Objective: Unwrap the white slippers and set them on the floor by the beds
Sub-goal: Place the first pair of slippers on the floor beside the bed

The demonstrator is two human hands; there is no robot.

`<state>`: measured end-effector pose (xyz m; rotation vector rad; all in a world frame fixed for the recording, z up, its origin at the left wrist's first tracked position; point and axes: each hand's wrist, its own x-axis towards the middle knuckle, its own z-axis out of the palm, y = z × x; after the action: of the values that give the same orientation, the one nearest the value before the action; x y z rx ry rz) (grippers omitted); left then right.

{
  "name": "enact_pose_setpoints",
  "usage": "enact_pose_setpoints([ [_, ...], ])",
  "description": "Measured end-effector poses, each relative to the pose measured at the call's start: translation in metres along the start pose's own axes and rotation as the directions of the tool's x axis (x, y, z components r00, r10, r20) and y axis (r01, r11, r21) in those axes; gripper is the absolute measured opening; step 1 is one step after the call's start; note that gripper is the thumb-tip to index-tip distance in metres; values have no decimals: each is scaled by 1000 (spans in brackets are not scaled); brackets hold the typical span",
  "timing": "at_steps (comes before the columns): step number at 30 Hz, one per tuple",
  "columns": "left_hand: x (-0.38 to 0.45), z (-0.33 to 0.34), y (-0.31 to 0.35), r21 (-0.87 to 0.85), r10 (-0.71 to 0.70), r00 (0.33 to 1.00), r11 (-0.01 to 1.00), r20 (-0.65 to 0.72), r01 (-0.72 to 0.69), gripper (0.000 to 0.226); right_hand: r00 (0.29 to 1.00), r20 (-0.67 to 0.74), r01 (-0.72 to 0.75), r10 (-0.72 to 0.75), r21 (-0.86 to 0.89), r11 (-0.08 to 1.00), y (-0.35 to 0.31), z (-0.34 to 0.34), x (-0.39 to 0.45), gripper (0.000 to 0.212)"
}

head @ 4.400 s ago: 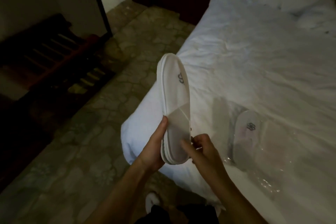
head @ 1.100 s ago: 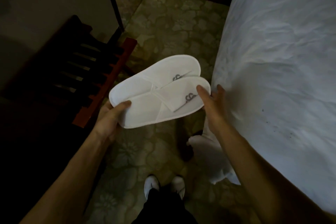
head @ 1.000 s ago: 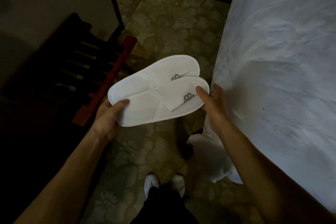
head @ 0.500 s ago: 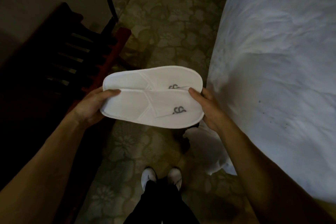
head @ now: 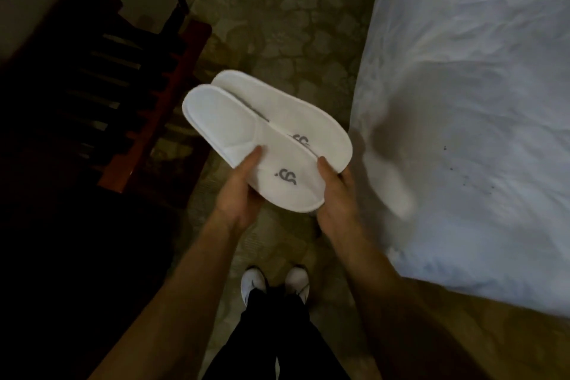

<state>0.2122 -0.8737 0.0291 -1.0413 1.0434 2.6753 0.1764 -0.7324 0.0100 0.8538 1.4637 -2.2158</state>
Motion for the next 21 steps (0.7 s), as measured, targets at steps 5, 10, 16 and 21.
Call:
enact_pose_setpoints([
  [5, 10, 2, -45, 7, 17, 999, 1000, -49, -17, 47, 999, 23, -37, 33, 201, 979, 24, -10, 3, 45],
  [10, 29, -11, -65, 66, -23, 990, 997, -140, 33, 39, 998, 39, -47, 40, 227, 973, 44, -24, 11, 41],
  [16, 54, -35, -69, 159, -23, 983, 986, -183, 53, 34, 983, 138, -132, 119, 89, 987, 68, -48, 33, 39],
  [21, 75, -58, -71, 289, -15, 986, 955, -168, 63, 18, 950, 209, -256, 233, 89, 963, 86, -72, 63, 44],
])
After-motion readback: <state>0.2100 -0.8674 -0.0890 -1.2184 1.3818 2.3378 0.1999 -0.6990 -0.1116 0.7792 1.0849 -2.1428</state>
